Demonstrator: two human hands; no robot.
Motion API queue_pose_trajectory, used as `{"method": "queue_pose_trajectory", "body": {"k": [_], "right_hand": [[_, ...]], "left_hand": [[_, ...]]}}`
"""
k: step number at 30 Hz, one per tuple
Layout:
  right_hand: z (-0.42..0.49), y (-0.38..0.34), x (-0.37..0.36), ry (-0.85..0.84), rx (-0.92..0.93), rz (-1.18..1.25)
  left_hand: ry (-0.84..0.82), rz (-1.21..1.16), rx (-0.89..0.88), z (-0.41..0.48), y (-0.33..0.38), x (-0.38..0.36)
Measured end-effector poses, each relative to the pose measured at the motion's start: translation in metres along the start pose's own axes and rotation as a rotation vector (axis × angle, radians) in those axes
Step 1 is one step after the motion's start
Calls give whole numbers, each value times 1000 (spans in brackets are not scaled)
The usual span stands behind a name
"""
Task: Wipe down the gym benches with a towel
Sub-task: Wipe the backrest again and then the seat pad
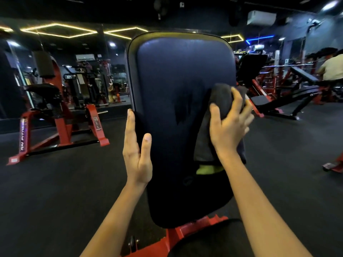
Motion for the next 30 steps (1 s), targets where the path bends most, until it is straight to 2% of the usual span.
{"method": "queue_pose_trajectory", "body": {"k": [1,2,6,8,10,13,15,17,18,21,23,25,28,30], "right_hand": [[9,-18,-6,-15,11,-15],[10,-38,-11,-38,101,-42],[-42,-85,-20,-130,693,-79],[-61,-70,-16,-148,862,-71],[-46,-48,-11,-110,777,-67],[-3,-38,-10,-44,461,-95],[27,-51,-13,-28,250,-68],[48,-76,-22,-50,169,-72],[49,-92,-26,-63,223,-80],[26,-134,-36,-102,595,-61],[3,-133,-38,-136,804,-49],[0,-119,-34,-120,836,-34],[15,-121,-33,-94,725,-25],[15,-144,-43,-125,789,-69]], "left_hand": [[6,-3,-4,5,2,0],[11,-3,-8,10,4,-1],[31,12,-38,30,9,-1],[25,-1,-34,35,10,-2],[19,-16,-26,39,10,-3],[-4,-49,-10,49,11,-6],[-1,-29,-20,59,14,-6],[9,-4,-33,73,18,-8],[14,7,-38,78,20,-9],[28,24,-83,89,23,-10],[29,49,-113,90,22,-10],[33,64,-135,89,22,-10],[30,50,-130,89,25,-11],[33,40,-127,89,25,-11]]}}
Point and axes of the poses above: each hand's wrist, its own z-axis towards the middle knuckle, its own x-axis out of the back of the hand, y = z × x, the point moved 7 cm from there along z, towards the middle knuckle, and after that the axes turned 3 degrees about y, right-handed, at the moved point
